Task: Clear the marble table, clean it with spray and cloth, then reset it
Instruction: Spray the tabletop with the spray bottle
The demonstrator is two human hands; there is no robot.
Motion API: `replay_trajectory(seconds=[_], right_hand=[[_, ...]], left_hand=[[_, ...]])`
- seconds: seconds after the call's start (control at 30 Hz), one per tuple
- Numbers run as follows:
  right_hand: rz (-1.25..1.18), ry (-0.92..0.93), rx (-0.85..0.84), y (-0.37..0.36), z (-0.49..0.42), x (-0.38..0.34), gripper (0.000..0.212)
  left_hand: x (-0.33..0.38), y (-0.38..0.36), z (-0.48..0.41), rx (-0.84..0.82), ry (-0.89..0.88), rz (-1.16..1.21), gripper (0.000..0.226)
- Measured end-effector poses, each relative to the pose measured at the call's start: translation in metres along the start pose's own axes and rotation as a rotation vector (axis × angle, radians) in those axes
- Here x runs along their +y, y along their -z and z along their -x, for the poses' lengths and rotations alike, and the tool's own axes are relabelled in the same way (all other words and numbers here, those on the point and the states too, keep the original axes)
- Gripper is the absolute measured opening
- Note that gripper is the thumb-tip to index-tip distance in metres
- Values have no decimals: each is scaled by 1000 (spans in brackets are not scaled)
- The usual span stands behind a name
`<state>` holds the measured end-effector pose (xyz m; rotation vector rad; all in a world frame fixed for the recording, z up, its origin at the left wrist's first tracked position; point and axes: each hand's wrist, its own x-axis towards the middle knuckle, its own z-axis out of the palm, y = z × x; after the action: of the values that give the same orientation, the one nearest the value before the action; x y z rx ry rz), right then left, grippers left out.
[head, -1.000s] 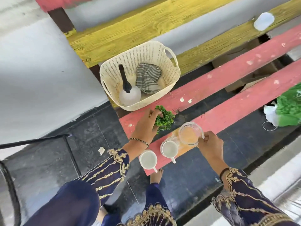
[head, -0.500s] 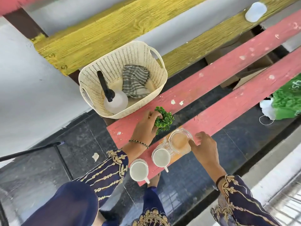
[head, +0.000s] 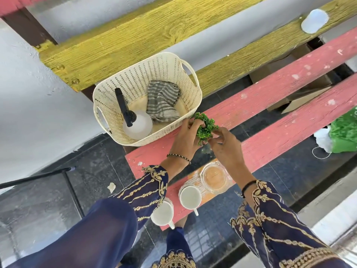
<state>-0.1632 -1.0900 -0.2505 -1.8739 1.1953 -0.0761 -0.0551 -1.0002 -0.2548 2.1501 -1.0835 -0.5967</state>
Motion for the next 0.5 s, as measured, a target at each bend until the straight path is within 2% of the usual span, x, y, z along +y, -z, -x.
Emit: replay_trajectory(seconds=[0.27, 0.4, 0.5], right_hand=[[95, 78, 52, 7, 4, -4, 42], [214, 234, 135, 6, 9, -22, 44], [210, 358, 172, 0, 11, -52, 37]], left_hand=[[5, 7, 15, -52, 13, -92, 58], [14, 30, 27, 32, -1, -127, 43], [20, 52, 34, 135, -28, -94, 29]])
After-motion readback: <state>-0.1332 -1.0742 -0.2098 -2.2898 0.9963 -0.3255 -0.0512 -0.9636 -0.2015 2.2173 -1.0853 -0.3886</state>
